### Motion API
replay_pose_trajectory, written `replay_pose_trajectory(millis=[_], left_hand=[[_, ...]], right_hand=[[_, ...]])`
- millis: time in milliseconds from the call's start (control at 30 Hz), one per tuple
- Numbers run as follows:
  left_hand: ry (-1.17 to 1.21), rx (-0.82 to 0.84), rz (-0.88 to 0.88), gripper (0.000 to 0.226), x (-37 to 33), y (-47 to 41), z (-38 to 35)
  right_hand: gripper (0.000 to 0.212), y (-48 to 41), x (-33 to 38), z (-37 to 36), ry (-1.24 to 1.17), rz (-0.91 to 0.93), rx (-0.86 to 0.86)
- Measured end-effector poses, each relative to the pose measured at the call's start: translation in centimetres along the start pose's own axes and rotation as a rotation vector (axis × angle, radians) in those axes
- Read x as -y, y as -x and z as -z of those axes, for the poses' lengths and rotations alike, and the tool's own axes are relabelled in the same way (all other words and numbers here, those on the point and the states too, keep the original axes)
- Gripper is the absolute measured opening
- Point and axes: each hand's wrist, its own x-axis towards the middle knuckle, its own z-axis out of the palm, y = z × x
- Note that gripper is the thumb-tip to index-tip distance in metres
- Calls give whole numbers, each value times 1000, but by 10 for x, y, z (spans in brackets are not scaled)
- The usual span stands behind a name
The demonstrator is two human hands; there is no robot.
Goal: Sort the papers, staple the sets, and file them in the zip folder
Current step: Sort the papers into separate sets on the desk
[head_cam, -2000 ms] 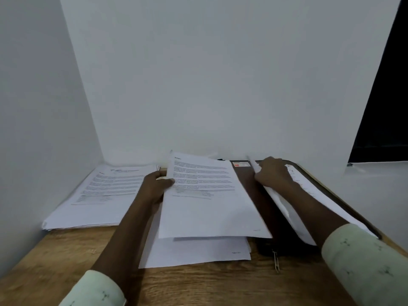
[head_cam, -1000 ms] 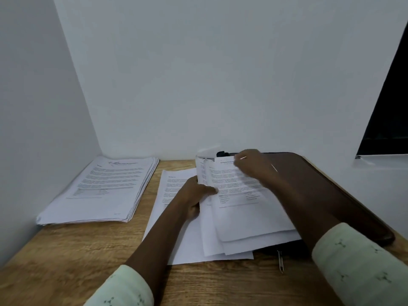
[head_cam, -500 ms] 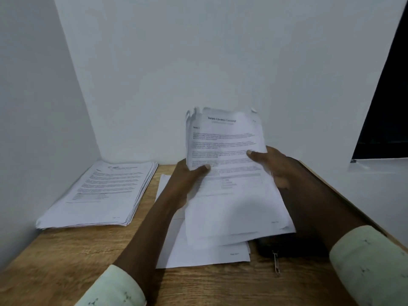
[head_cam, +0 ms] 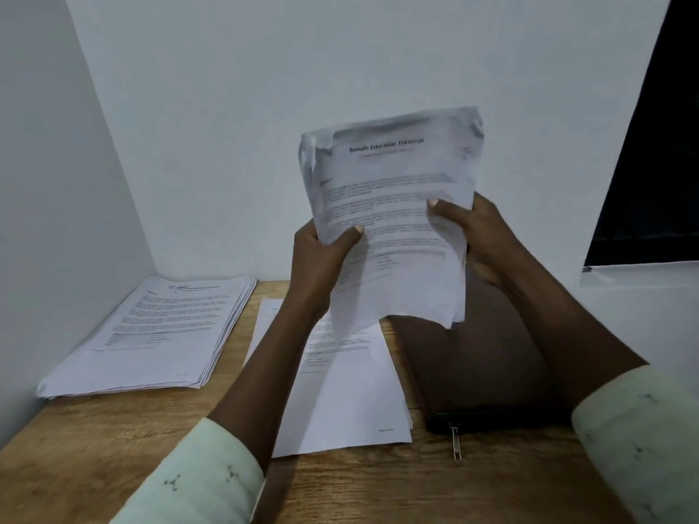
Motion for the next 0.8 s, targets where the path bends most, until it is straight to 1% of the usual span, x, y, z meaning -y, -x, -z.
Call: replay_pose_trajectory(millis=[67, 167, 267, 300, 333, 400, 433, 467, 500, 533, 567, 600, 667, 767, 800], left_hand=[[-7, 4, 68, 33, 16, 6, 2], [-29, 47, 163, 35, 35, 14, 2], [-17, 10, 193, 22, 37, 12, -3], [13, 4, 189, 20, 34, 9, -5], [56, 31, 194, 21, 28, 7, -8], [185, 181, 274, 26, 17, 5, -15], [229, 275, 334, 29, 13, 6, -17], [226, 355, 392, 32, 10, 8, -17], [181, 404, 437, 36, 10, 8, -15], [127, 407, 466, 40, 11, 7, -10], [76, 358, 479, 42, 13, 4, -1], [25, 273, 484, 43, 17, 1, 10], [-113, 74, 451, 34, 29, -5, 41], [-383, -206, 362, 13, 54, -8, 89], [-487, -262, 354, 12, 63, -6, 102]], right_hand=[[35, 5, -15, 3, 42, -55, 12], [36, 6, -27, 4, 151, -72, -9], [29, 4, -20, 1, 285, -12, -43], [25, 3, -14, 1, 334, 32, -74], [21, 1, -7, 2, 389, 79, -127], [19, -5, 1, 10, 544, 122, -271], [21, -7, 1, 16, 637, 87, -330], [22, -9, -2, 25, 725, 6, -366], [20, -10, -9, 36, 792, -106, -386], [19, -8, -18, 49, 848, -229, -391], [17, -5, -30, 63, 905, -342, -384], [17, 2, -41, 76, 955, -435, -372], [17, 13, -62, 96, 989, -565, -363], [23, 23, -77, 102, 986, -630, -400], [26, 23, -78, 100, 995, -639, -408]])
